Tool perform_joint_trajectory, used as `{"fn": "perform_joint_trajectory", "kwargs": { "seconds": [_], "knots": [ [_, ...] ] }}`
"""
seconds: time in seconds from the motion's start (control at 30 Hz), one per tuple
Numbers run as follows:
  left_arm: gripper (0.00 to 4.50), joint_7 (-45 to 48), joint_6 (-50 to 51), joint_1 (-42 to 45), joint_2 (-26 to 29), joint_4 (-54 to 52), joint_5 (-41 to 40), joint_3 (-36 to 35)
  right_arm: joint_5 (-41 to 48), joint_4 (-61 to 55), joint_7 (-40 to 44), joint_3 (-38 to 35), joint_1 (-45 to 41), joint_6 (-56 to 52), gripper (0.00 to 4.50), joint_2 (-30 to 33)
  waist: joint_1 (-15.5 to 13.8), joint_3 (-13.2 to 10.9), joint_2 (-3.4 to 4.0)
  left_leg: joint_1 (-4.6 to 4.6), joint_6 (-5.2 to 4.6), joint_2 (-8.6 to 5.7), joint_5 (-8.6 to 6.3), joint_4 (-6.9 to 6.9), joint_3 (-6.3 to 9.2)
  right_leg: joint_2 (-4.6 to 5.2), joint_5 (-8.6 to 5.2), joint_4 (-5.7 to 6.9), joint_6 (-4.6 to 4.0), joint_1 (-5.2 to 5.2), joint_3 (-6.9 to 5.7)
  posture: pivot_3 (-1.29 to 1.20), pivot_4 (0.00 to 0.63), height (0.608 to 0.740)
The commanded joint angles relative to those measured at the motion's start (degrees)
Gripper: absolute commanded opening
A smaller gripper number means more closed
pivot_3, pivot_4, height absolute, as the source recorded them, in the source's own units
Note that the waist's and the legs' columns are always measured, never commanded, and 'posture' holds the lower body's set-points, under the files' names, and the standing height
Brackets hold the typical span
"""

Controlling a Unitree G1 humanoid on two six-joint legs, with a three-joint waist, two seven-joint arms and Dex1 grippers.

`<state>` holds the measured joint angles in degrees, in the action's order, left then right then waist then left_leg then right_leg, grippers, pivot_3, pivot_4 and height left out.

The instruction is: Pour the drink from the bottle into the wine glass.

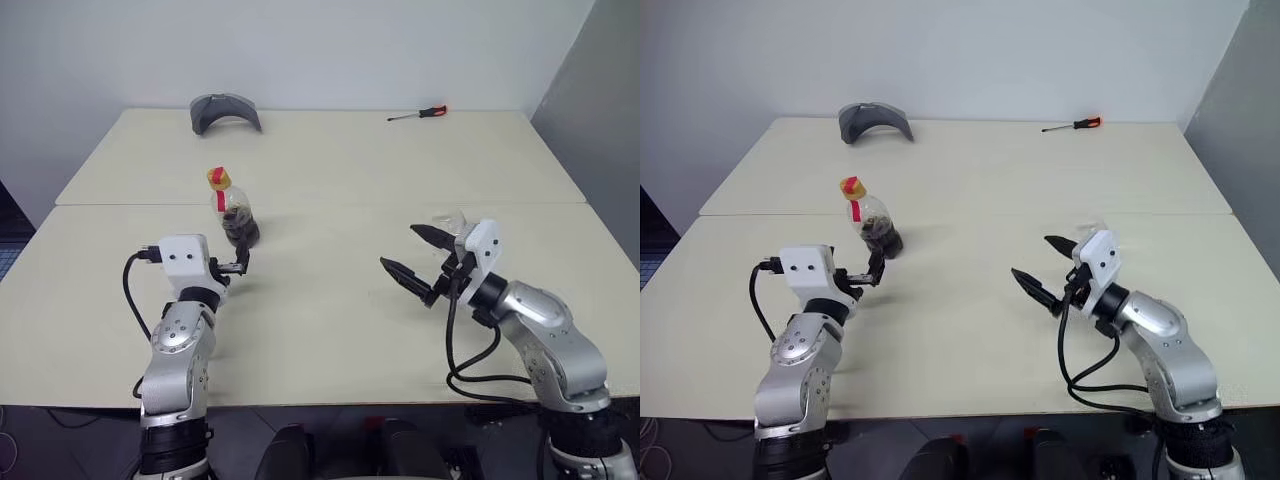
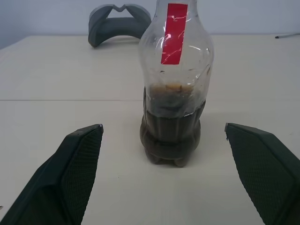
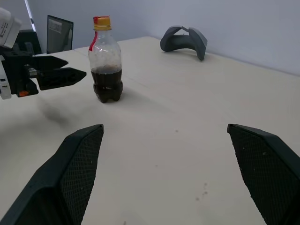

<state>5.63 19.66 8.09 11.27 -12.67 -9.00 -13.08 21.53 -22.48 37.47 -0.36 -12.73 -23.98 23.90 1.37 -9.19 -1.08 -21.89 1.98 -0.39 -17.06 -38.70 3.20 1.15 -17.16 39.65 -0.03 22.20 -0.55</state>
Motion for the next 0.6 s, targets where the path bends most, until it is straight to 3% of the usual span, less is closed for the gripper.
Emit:
{"fn": "perform_joint_trajectory", "kwargs": {
  "seconds": [0.03,0.6],
  "knots": [
    [4.47,-0.56,-2.7,1.51,0.51,0.68,0.64,-0.4,0.15,0.18,0.53,-0.06,-1.39,2.52,4.5,-0.11,-0.08,0.0,0.0,-0.01,0.0,0.0,0.0,0.0,0.0,0.01,0.0,0.0,0.0,0.0,0.01,0.0,0.15,0.74],
    [4.47,1.08,-9.19,11.45,2.08,16.22,1.22,0.43,0.11,-0.97,-1.57,0.83,-0.53,3.51,4.5,-1.01,-0.41,0.0,0.0,-0.01,0.02,0.0,0.01,-0.02,0.01,0.02,0.0,0.01,0.01,0.0,-0.02,0.0,0.15,0.74]
  ]
}}
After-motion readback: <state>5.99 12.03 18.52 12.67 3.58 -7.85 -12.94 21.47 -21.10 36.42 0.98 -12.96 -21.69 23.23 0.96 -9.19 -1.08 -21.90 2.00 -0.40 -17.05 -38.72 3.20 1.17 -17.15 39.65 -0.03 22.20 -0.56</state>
